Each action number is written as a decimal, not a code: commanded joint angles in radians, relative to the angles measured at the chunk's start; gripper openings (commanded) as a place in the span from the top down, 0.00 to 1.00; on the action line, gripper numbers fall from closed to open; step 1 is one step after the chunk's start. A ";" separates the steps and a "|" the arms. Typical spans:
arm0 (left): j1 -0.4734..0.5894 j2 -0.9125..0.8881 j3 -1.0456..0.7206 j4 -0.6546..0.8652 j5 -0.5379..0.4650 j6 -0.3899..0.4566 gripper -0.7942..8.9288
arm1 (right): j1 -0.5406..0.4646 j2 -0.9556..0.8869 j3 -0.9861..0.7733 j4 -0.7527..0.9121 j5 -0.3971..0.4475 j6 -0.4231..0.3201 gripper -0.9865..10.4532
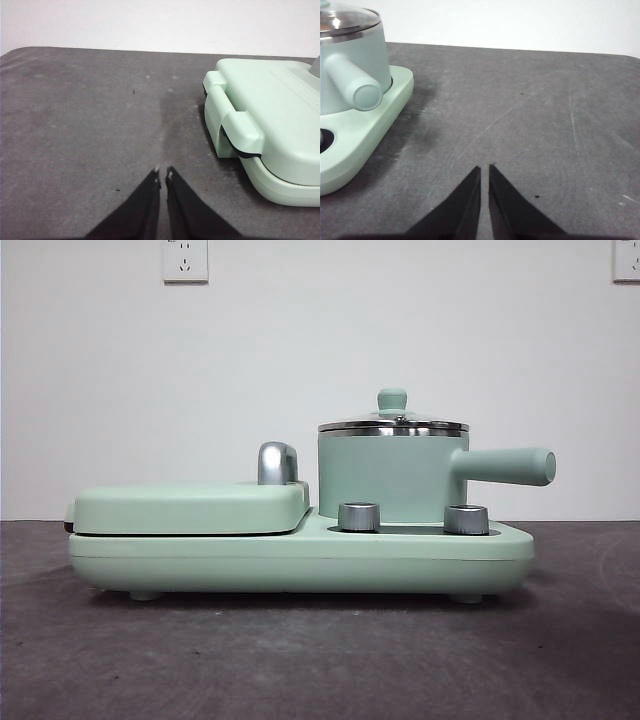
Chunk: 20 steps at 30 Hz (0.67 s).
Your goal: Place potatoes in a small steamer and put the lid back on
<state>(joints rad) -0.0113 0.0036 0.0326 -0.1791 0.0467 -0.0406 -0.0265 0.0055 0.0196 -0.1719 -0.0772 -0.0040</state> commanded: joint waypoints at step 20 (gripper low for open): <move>0.000 0.000 -0.020 -0.006 -0.003 0.013 0.89 | 0.000 -0.002 -0.008 0.018 0.052 0.022 0.89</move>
<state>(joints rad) -0.0113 0.0036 0.0326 -0.1791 0.0467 -0.0406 -0.0265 0.0055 0.0170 -0.1673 -0.0257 0.0109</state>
